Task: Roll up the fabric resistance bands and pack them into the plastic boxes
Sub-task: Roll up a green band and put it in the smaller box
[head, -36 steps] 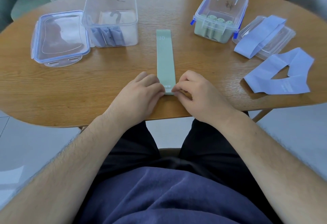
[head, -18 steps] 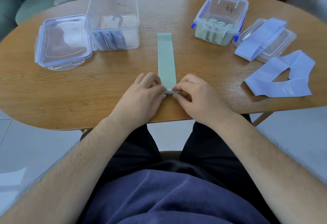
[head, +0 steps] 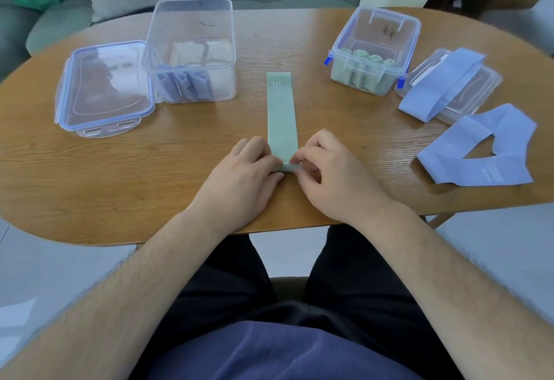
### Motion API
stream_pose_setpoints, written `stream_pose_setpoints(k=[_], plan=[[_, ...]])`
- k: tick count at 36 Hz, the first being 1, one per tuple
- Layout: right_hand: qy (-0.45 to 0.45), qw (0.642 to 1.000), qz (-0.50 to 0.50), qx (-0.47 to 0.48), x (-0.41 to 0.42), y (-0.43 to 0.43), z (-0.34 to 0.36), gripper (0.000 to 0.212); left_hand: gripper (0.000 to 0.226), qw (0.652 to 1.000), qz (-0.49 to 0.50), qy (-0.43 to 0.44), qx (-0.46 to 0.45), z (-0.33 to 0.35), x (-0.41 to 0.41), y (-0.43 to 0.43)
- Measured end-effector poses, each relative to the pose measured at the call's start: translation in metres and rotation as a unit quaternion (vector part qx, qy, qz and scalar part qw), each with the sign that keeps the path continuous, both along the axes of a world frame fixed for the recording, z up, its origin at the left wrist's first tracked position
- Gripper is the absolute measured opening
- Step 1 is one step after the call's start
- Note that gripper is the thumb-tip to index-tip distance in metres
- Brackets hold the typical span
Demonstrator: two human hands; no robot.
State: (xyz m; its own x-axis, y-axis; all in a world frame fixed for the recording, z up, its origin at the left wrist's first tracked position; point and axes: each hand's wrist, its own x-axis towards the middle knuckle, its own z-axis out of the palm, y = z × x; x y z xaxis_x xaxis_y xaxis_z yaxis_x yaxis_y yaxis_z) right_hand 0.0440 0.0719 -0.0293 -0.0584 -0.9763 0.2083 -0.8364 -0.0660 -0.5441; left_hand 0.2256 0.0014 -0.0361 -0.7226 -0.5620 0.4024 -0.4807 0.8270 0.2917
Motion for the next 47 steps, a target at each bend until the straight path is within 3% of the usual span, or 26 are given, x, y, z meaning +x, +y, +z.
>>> stream_pose_setpoints(k=[13, 23, 31, 39, 47], plan=[[0.016, 0.999, 0.010, -0.030, -0.009, -0.010, -0.004, 0.011, 0.010, 0.999, -0.001, 0.028, 0.037, -0.002, -0.003, -0.016], [0.019, 1.000, 0.024, -0.002, -0.012, -0.026, 0.001, 0.013, 0.024, 0.999, 0.003, 0.029, 0.027, -0.003, -0.008, -0.027], [0.046, 0.997, 0.034, -0.042, -0.015, -0.027, -0.003, 0.012, 0.015, 1.000, -0.004, 0.014, -0.010, -0.008, -0.006, -0.032], [0.046, 0.998, 0.032, -0.036, -0.019, -0.036, -0.004, 0.017, 0.021, 1.000, 0.008, 0.019, 0.013, -0.007, -0.012, -0.037], [0.056, 0.997, 0.024, -0.038, -0.023, -0.035, -0.003, 0.012, 0.013, 0.999, -0.008, 0.025, 0.023, -0.006, -0.012, -0.049]])
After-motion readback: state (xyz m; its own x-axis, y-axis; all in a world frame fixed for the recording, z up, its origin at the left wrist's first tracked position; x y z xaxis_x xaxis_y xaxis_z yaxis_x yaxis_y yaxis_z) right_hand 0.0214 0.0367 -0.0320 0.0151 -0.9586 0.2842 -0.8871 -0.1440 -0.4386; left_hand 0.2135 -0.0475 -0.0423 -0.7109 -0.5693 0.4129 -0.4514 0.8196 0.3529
